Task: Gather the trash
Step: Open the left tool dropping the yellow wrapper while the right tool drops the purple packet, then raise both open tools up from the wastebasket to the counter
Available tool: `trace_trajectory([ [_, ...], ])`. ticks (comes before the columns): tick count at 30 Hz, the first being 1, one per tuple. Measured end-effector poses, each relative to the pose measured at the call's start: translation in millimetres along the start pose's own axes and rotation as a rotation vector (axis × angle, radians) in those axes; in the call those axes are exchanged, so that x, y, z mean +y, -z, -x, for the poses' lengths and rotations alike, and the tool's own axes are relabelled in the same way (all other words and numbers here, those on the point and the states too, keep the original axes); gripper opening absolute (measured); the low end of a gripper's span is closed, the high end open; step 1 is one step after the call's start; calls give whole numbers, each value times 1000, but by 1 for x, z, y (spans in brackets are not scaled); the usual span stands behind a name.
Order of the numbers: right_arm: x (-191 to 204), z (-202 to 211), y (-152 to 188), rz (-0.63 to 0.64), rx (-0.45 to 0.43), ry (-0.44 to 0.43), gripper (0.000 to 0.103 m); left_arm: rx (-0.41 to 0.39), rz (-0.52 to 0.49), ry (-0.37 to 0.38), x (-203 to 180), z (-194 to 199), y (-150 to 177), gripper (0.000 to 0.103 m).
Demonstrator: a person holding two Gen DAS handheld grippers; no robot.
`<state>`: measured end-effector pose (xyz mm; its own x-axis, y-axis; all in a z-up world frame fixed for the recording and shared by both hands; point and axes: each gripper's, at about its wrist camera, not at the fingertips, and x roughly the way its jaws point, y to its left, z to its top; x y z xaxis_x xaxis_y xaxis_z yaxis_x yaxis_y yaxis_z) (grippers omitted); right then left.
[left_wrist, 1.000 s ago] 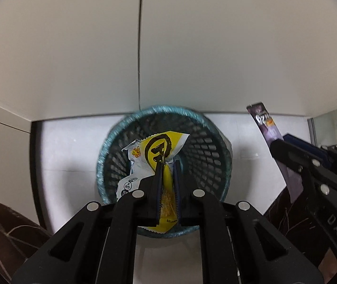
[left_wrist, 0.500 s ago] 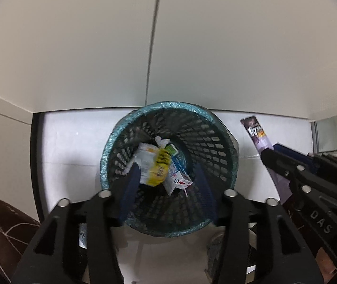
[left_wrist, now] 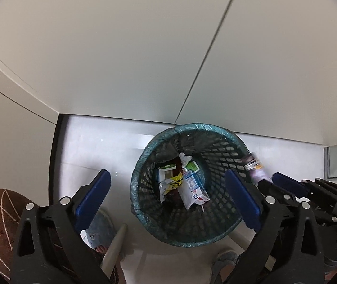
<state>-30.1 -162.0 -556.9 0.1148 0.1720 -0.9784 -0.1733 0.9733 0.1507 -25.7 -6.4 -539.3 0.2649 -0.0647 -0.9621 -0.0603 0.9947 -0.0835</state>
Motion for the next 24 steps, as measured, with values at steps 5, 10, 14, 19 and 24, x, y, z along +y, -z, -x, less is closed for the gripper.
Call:
trace_trajectory([
  [5,-5,9,-1,-34,-25,3,52,-16,7,-7,4,6,-2,97],
  [10,-5,32,3,-39,-77,45,66,-42,15,-5,8,24,-5,96],
  [14,-6,68,7,-65,-163,69,80,-74,25,7,11,48,-8,96],
  [19,-3,112,11,-53,-245,98,83,-130,15,7,12,90,-9,96],
  [24,-3,172,12,-66,-356,110,88,-205,9,45,15,147,-10,97],
])
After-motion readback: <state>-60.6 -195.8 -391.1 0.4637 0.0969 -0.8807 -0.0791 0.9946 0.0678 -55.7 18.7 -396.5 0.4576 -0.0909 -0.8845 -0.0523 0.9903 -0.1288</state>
